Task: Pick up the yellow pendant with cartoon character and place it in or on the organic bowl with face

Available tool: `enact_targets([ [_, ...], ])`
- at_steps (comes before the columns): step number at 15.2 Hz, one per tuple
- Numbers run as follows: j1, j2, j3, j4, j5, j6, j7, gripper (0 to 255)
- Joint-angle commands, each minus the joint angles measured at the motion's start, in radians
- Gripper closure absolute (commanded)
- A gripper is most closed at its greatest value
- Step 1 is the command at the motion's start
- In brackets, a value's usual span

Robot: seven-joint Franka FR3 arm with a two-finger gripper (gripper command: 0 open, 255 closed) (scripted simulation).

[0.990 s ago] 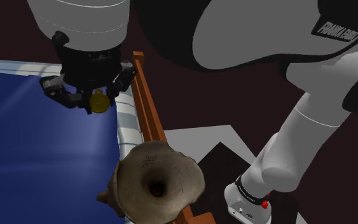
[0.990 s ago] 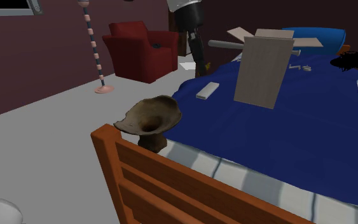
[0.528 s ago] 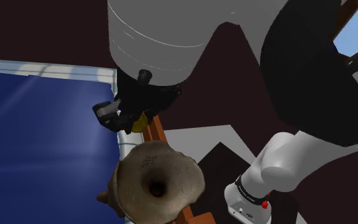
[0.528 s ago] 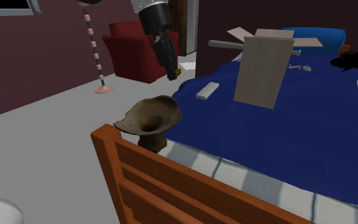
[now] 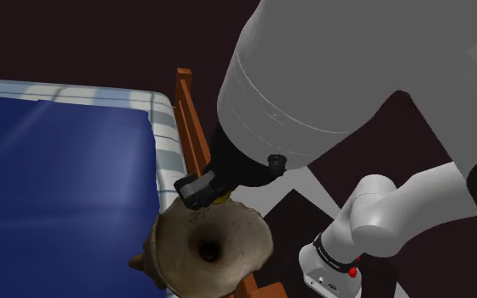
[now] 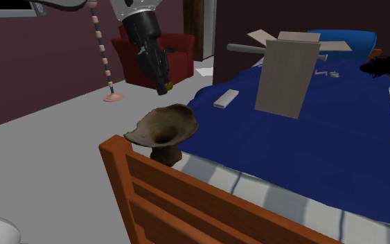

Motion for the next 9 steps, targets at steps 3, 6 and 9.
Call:
enact_targets([
  [3,0.009,-0.013,0.001,-0.063,0.009,0.051,0.008,255],
  [6,0.015,-0.02,0.005,-0.107,0.015,0.089,0.015,255],
  [9,0.02,-0.025,0.01,-0.152,0.02,0.128,0.022,255],
])
